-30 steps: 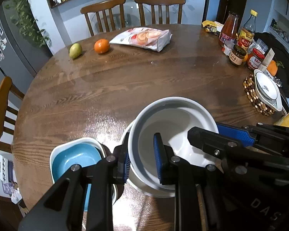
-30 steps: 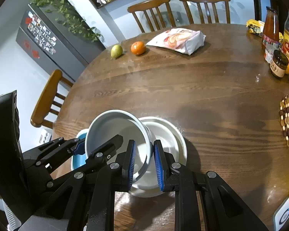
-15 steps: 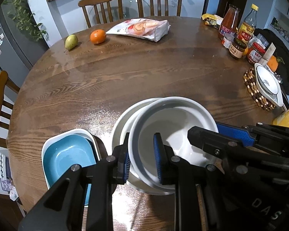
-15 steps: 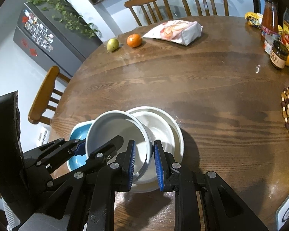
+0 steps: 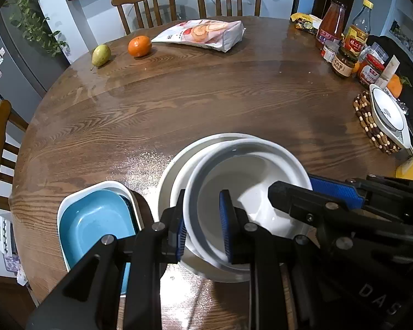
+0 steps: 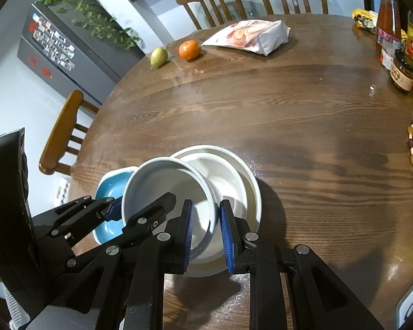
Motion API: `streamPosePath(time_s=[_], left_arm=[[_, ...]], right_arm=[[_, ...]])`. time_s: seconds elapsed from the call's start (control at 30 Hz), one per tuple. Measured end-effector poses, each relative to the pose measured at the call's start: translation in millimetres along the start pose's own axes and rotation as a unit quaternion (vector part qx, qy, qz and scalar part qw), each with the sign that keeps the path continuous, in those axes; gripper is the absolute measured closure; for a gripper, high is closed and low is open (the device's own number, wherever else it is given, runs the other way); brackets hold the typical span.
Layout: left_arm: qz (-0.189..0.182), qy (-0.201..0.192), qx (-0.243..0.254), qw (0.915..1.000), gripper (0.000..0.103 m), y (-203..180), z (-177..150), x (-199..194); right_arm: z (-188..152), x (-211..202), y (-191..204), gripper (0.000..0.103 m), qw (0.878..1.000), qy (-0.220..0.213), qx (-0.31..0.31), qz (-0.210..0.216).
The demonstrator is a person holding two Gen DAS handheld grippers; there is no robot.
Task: Organize plates and bowls
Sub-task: 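Lower the white ramekin into the smaller white bowl with both tools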
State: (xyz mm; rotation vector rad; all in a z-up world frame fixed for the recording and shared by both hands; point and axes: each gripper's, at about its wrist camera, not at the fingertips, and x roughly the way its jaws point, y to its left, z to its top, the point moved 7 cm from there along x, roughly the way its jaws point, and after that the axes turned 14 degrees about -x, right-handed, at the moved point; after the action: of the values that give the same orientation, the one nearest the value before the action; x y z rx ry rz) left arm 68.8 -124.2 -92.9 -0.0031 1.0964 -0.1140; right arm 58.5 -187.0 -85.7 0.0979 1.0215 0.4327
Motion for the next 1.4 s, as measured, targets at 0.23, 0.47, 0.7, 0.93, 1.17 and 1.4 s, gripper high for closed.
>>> streamPosePath(time_s=[0.23, 0.47, 0.7, 0.93, 1.17, 1.4], left_arm=[[-0.001, 0.010, -0.003, 0.9999, 0.083, 0, -3, 6], [-0.004, 0.015, -0.005, 0.9999, 0.083, 0, -4, 11], [-0.002, 0.017, -0.003, 0.9998, 0.084, 0, -4, 13], [0.001, 0.024, -0.005, 0.9997, 0.086, 1, -5, 18], [-0.002, 0.034, -0.004, 0.9994, 0.086, 1, -7, 23], [-0.003, 0.039, -0.003, 0.9992, 0.086, 0, -5, 28]], right_arm=[[-2, 6, 0, 0.080, 1.000, 0.012, 0.000, -0.002], [-3, 11, -2, 0.080, 1.000, 0.020, 0.001, -0.003], [-3, 13, -3, 0.080, 1.000, 0.023, 0.003, -0.004], [-3, 19, -4, 0.081, 0.999, 0.032, 0.003, -0.005], [-6, 24, -6, 0.081, 0.999, 0.041, 0.007, -0.007], [-6, 26, -8, 0.081, 0.999, 0.046, 0.010, -0.009]])
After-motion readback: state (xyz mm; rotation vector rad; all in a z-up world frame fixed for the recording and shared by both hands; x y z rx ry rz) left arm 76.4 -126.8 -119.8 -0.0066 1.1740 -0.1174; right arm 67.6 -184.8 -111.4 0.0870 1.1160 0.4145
